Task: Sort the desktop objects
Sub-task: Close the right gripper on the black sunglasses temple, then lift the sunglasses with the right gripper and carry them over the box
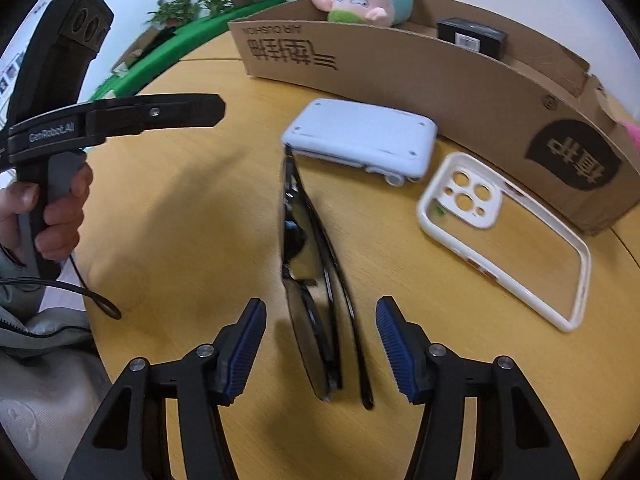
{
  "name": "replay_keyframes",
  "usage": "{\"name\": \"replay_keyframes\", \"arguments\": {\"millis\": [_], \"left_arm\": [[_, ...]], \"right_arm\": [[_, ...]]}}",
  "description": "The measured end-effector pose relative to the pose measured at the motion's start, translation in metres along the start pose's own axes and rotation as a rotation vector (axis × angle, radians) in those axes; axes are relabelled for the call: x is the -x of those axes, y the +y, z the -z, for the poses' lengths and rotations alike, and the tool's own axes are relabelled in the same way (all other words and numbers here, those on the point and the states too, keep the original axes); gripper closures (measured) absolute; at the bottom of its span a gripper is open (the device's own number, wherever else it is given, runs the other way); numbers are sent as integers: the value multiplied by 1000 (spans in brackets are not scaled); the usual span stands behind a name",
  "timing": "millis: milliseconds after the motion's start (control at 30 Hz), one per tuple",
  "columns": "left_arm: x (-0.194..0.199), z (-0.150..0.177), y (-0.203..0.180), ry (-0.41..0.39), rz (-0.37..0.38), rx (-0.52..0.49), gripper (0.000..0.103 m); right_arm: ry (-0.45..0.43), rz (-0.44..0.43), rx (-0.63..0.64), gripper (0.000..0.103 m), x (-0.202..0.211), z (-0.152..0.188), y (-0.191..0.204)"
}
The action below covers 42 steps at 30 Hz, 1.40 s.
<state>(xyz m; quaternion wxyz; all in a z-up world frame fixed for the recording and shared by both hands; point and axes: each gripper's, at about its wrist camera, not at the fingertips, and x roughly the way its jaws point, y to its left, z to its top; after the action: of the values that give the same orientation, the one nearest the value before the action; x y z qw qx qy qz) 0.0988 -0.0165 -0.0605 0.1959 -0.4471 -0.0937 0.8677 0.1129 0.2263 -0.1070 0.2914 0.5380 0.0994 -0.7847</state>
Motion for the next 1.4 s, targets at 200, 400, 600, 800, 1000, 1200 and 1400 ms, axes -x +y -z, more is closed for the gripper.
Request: {"name": "replay_keyframes", "arguments": {"millis": [200,400,600,800,1000,1200,1400], "left_arm": [[-23,7,-15,100,103,27,28],[-45,18,-20,191,172,75,30],[-50,19,-17,196,233,129,50],[-47,17,-21,188,190,100,69],[-33,8,-28,143,177,63,72],[-16,-10,-36,96,208,38,75],[-9,-44,-52,61,213,-28,79]], "right_arm": [[-6,25,-3,76,5,11,6],[-50,-123,-160,81,-2,12,4],[-84,-367,-379,81,-11,23,-16],[-84,-441,-378,82,-17,20,-5],[-113,-408,-327,82,-12,5,8],[-175,-417,-294,81,0,-15,15],[-257,-404,-236,82,24,-52,11]]}}
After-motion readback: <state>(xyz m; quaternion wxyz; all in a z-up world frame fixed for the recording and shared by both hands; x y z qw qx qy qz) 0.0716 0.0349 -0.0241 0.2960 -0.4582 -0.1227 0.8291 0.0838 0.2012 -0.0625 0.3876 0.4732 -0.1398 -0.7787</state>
